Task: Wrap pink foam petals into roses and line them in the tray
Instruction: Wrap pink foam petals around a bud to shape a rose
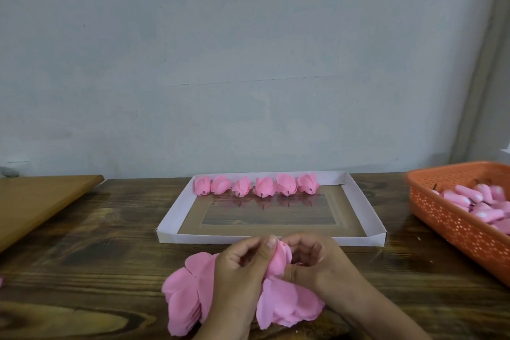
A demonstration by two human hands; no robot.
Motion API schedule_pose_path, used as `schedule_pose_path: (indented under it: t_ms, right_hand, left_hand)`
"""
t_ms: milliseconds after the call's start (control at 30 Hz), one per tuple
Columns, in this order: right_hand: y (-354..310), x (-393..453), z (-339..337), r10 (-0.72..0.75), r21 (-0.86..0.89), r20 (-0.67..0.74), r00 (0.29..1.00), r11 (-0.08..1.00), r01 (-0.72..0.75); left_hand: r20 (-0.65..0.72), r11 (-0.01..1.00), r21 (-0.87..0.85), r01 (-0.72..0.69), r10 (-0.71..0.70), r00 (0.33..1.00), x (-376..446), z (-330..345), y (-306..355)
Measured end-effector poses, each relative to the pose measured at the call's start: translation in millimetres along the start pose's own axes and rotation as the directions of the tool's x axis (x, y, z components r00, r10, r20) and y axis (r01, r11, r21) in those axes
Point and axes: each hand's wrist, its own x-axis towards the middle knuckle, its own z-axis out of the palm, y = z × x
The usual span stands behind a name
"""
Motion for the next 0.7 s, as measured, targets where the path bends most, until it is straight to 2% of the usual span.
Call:
schedule_pose_path:
  t_ms: [400,567,700]
  right_hand:
    - [1.9,-1.1,-2.6,0.043,0.05,0.037,0.998,0.998,-0.045]
    - [-3.6,-1.7,-2.5,0.095,0.214,0.079,0.992,0.971,-0.11]
    - [-3.1,-1.6,-0.8,0.078,0.135,0.032,0.996,0.987,-0.082]
  left_hand:
    - [0.005,0.997,0.006,0.083,-0.083,0.997,4.1,-1.6,-1.0]
    - [-0.031,0.995,0.024,0.101,-0.1,0.995,3.0,-2.7,1.0]
    - [-0.007,0.993,0.031,0.117,-0.117,0.993,2.4,-3.2,0.0]
